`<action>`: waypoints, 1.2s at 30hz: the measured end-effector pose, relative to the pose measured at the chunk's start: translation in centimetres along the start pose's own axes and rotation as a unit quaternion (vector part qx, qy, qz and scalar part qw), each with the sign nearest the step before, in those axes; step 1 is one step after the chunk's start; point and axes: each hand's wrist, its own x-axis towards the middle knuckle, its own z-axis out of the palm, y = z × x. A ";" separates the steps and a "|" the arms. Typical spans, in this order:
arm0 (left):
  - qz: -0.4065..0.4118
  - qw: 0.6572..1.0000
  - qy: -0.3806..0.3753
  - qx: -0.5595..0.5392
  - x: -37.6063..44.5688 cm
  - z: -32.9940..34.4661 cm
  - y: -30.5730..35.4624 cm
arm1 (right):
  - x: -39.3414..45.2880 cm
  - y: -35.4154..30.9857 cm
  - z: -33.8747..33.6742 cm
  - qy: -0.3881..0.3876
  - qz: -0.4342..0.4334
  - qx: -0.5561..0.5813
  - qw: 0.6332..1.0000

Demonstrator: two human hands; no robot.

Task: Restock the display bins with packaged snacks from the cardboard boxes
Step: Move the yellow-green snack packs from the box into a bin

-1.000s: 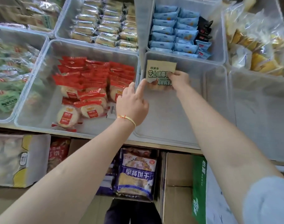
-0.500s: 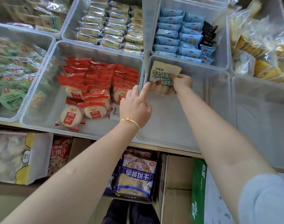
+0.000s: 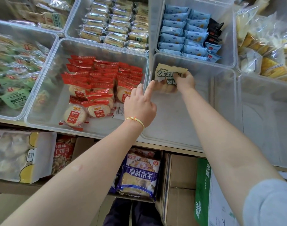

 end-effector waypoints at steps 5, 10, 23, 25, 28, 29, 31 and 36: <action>-0.002 1.000 -0.006 0.001 0.0 0.0 0.0 | -2.5 -0.8 -0.1 0.132 -0.021 -0.094 0.987; -0.003 1.000 -0.007 -0.003 0.0 0.0 0.0 | -5.6 1.7 0.9 0.107 -0.303 -0.352 0.879; 0.008 1.000 0.007 0.000 0.0 0.1 -0.1 | -7.0 1.5 0.4 -0.045 -0.296 -0.438 0.848; 0.014 1.000 0.002 0.022 -0.1 -0.3 0.0 | -8.5 1.1 -1.5 -0.032 -0.307 -0.398 0.864; 0.046 0.996 0.009 0.076 -1.5 -1.5 0.6 | -11.7 0.1 -5.6 -0.004 -0.298 -0.333 0.895; 0.067 0.995 0.014 0.074 -2.3 -2.1 1.4 | -13.1 -0.3 -7.3 0.004 -0.285 -0.315 0.905; 0.113 0.993 0.014 0.035 -4.4 -3.2 3.7 | -16.3 -0.9 -11.0 0.018 -0.252 -0.286 0.924; 0.191 0.969 -0.016 -0.155 -10.0 -6.1 10.6 | -26.0 -0.1 -21.6 0.115 -0.210 -0.181 0.954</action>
